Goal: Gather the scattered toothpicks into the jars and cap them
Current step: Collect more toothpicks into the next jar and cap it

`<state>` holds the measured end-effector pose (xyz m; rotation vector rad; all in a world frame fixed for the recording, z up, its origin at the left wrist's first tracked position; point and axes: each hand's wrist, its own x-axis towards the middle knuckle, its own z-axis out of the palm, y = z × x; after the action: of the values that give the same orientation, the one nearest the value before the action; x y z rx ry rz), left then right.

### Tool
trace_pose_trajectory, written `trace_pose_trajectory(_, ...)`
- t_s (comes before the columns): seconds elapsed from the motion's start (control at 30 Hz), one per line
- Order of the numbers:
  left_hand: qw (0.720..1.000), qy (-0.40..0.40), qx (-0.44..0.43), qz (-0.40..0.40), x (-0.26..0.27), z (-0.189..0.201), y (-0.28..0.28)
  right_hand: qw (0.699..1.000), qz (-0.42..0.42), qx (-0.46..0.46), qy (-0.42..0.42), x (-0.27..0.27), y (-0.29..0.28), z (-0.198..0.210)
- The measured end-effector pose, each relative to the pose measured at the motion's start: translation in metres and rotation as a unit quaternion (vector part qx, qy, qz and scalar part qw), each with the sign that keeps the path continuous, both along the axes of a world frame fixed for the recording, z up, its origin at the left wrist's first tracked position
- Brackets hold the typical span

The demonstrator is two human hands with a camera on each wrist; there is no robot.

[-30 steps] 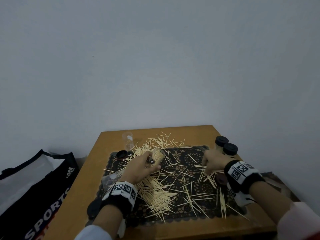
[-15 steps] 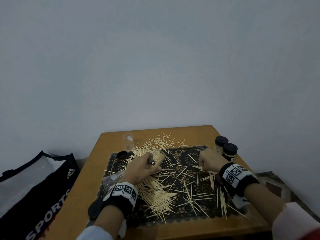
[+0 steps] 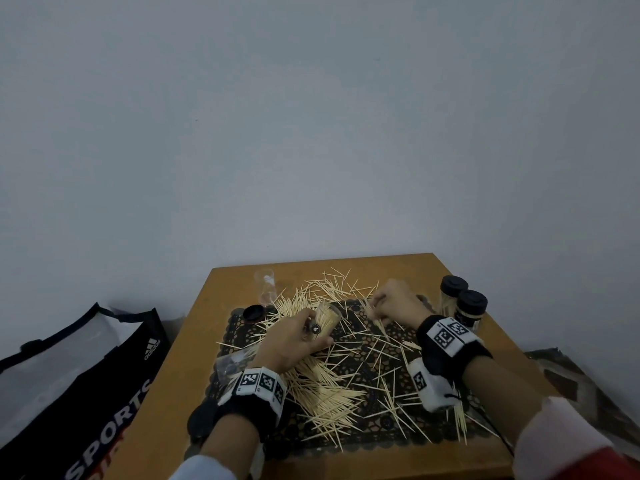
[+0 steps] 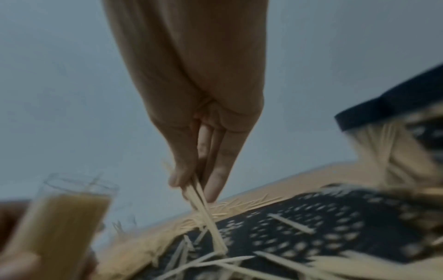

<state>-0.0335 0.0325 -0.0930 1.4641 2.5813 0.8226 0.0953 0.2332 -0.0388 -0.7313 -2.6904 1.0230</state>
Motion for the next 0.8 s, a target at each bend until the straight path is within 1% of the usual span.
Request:
trace_pose_trajectory(0.07,1.0,-0.004,0.002,-0.001,0.001,0.0,0.0,0.995,-0.027,-0.066,0.072,-0.009,-0.006,0.003)
trace_pose_trajectory(0.1,1.0,-0.007,0.004,-0.001,0.001,0.0,0.0,0.987,-0.045,-0.106,0.113,-0.012,-0.01,0.005)
trace_pose_trajectory(0.17,1.0,-0.012,0.008,-0.003,0.001,0.0,0.001,0.959,-0.07,-0.196,0.193,-0.018,-0.017,0.011)
trace_pose_trajectory(0.23,1.0,-0.011,0.012,-0.003,0.001,0.0,0.001,0.92,-0.056,-0.278,0.27,-0.022,-0.025,0.016)
trace_pose_trajectory(0.3,1.0,-0.012,0.018,-0.004,0.001,0.0,0.001,0.886,-0.037,-0.333,0.32,-0.024,-0.034,0.019)
trace_pose_trajectory(0.33,1.0,-0.013,0.021,-0.003,0.0,-0.001,0.001,0.877,-0.031,-0.347,0.33,-0.026,-0.038,0.018)
trace_pose_trajectory(0.4,0.999,-0.012,0.032,-0.001,0.0,-0.002,0.001,0.877,-0.029,-0.349,0.329,-0.031,-0.046,0.011)
trace_pose_trajectory(0.57,0.996,0.003,0.087,-0.001,0.002,0.001,0.001,0.906,-0.044,-0.302,0.294,-0.039,-0.056,-0.018)
trace_pose_trajectory(0.7,0.996,0.011,0.093,-0.003,0.001,0.002,0.0,0.907,-0.024,-0.3,0.296,-0.037,-0.06,-0.023)
trace_pose_trajectory(0.8,0.996,0.007,0.091,0.001,0.001,0.001,0.001,0.902,0.012,-0.328,0.281,-0.034,-0.059,-0.017)
